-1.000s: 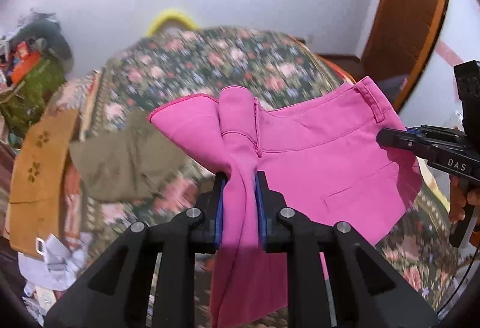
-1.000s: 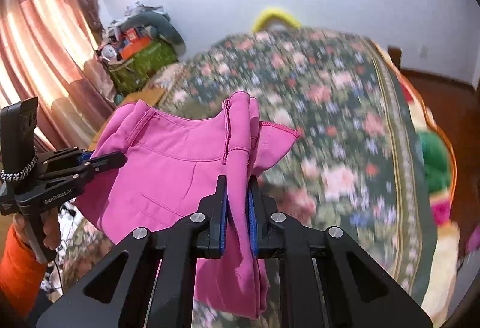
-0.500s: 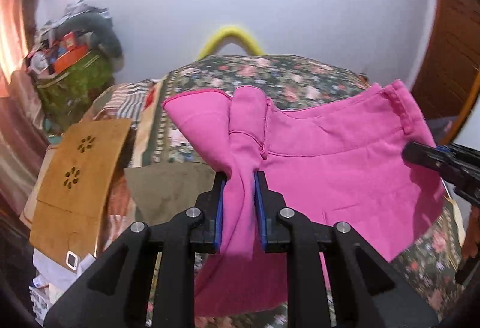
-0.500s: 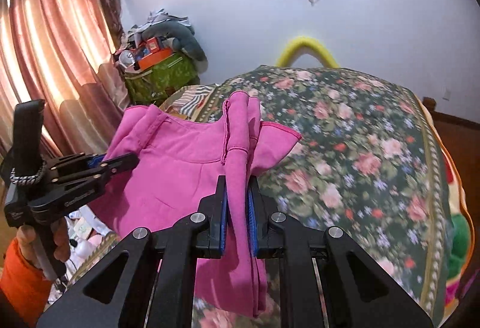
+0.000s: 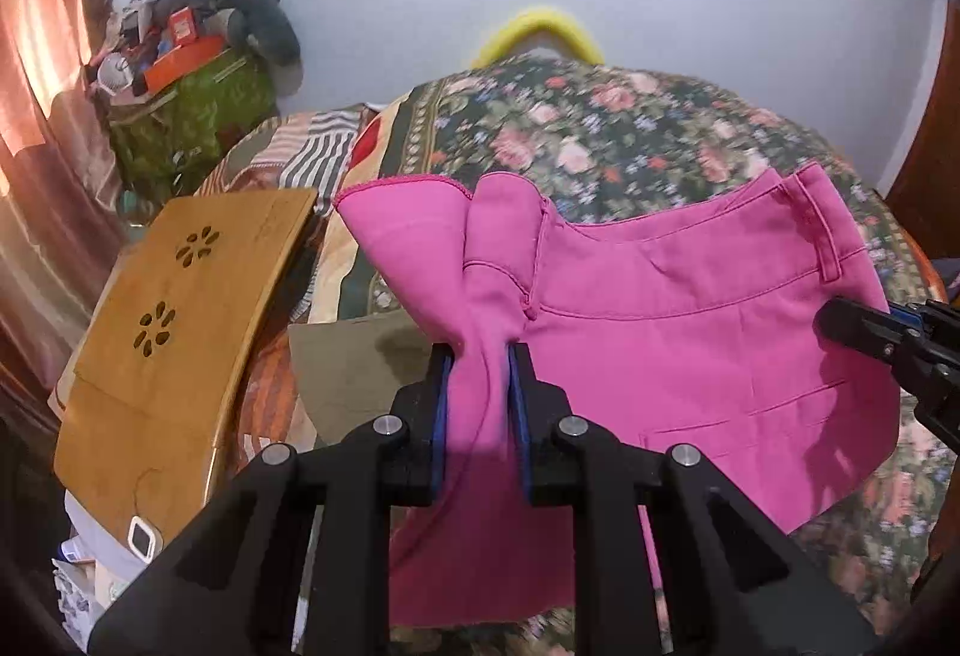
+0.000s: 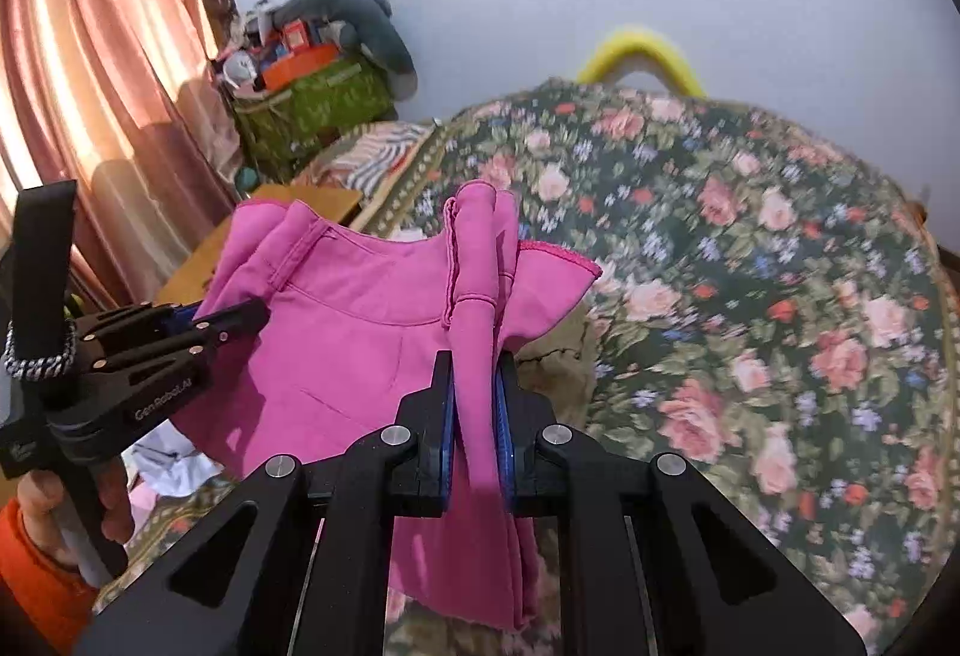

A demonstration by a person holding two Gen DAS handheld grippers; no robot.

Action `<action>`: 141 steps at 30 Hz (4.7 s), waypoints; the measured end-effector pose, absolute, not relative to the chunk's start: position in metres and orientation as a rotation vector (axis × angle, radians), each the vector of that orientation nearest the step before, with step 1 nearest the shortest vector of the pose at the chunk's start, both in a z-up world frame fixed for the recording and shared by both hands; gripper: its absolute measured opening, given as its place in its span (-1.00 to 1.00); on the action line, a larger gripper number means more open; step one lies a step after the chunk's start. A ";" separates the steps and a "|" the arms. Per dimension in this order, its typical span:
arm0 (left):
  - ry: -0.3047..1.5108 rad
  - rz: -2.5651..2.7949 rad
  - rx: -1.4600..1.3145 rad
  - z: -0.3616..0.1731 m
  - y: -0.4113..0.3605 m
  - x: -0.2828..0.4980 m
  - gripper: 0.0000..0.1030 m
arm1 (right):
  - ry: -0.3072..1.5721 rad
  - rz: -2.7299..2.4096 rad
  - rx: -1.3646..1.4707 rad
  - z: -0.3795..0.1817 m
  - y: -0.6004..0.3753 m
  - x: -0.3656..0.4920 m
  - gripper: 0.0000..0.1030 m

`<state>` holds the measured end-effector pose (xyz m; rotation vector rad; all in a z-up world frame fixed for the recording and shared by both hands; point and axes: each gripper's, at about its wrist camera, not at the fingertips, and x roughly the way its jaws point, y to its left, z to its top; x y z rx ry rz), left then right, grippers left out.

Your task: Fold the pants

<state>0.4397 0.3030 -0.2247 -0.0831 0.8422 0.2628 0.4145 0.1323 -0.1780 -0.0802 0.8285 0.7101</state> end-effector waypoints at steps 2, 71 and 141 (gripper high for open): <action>0.856 0.266 -0.082 -0.242 0.310 0.446 -0.66 | 0.832 0.697 -0.111 -0.193 0.144 0.420 -0.79; 0.167 0.229 -0.038 0.031 0.140 0.012 0.79 | 0.111 0.748 0.033 0.016 -0.015 0.081 0.72; 0.209 0.190 -0.062 0.012 0.142 0.013 1.00 | 0.150 0.694 0.030 0.008 -0.028 0.064 0.99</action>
